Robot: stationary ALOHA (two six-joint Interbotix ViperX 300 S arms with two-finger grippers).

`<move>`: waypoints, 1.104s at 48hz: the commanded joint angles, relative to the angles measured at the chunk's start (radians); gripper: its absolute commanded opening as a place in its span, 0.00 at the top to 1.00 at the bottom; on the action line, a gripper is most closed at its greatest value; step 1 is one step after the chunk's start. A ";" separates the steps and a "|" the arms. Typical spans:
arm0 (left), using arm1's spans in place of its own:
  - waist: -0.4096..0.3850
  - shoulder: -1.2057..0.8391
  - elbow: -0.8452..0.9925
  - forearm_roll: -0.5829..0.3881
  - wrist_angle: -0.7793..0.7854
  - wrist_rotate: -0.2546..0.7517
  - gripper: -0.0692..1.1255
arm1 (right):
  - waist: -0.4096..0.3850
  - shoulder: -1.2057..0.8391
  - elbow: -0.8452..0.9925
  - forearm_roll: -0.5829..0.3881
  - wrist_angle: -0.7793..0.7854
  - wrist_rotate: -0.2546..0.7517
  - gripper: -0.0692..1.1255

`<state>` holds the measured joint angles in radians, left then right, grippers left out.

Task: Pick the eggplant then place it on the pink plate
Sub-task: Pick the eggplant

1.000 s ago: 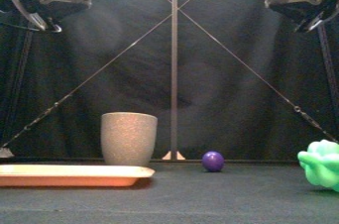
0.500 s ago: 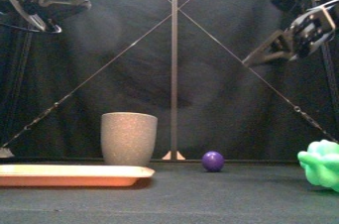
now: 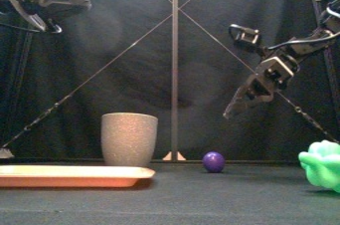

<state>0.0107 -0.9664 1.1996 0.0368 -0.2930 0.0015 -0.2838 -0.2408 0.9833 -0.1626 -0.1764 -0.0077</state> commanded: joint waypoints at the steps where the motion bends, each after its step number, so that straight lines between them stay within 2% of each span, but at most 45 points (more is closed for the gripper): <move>1: 0.002 0.000 -0.012 0.002 -0.003 0.000 0.97 | -0.015 0.061 -0.052 -0.014 0.000 0.002 0.07; 19: 0.002 -0.002 -0.011 0.002 -0.002 0.000 0.97 | -0.017 0.250 -0.175 -0.018 0.091 0.003 0.07; 53: 0.002 -0.002 -0.009 0.002 0.003 0.000 0.97 | -0.023 0.341 -0.233 -0.015 0.129 0.003 0.08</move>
<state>0.0107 -0.9710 1.2042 0.0353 -0.2853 0.0015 -0.3022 0.1166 0.7701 -0.1795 -0.0476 -0.0031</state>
